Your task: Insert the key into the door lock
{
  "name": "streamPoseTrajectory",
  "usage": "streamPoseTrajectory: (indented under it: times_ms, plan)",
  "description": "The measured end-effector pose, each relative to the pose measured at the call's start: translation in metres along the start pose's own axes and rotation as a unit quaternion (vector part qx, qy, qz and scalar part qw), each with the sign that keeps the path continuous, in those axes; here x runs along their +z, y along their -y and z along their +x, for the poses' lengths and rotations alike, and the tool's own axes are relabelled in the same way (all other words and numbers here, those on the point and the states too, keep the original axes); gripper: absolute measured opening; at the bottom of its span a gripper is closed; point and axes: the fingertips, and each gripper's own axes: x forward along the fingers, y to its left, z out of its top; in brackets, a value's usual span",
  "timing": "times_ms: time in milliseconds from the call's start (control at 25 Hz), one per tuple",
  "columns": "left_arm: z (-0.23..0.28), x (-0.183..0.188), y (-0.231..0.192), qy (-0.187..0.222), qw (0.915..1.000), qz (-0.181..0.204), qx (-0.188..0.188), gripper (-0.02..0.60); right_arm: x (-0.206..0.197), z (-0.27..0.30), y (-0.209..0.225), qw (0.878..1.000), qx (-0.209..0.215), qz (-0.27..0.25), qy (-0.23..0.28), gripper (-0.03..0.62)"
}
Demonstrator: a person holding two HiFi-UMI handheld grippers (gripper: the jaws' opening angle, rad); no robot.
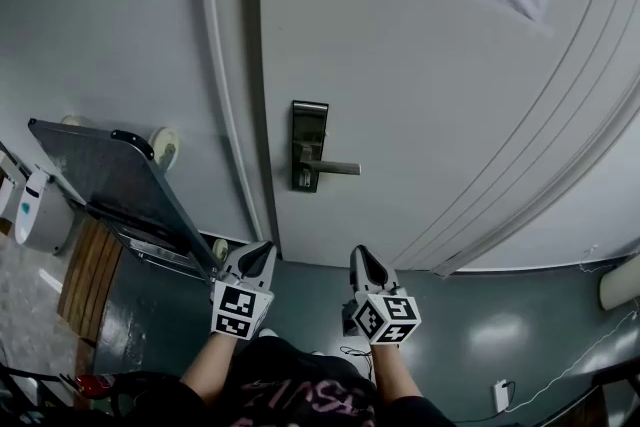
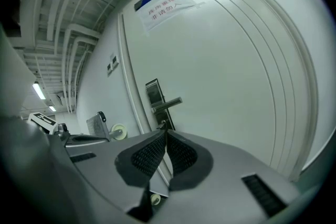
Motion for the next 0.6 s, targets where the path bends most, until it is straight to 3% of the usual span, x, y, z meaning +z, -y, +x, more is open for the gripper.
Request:
streamPoseTrajectory:
  times_ms: [600]
  plan:
    - [-0.034, -0.007, 0.015, 0.015, 0.999, -0.019, 0.037, 0.012, -0.011, -0.037, -0.004, 1.0, 0.008, -0.028, 0.006, 0.063]
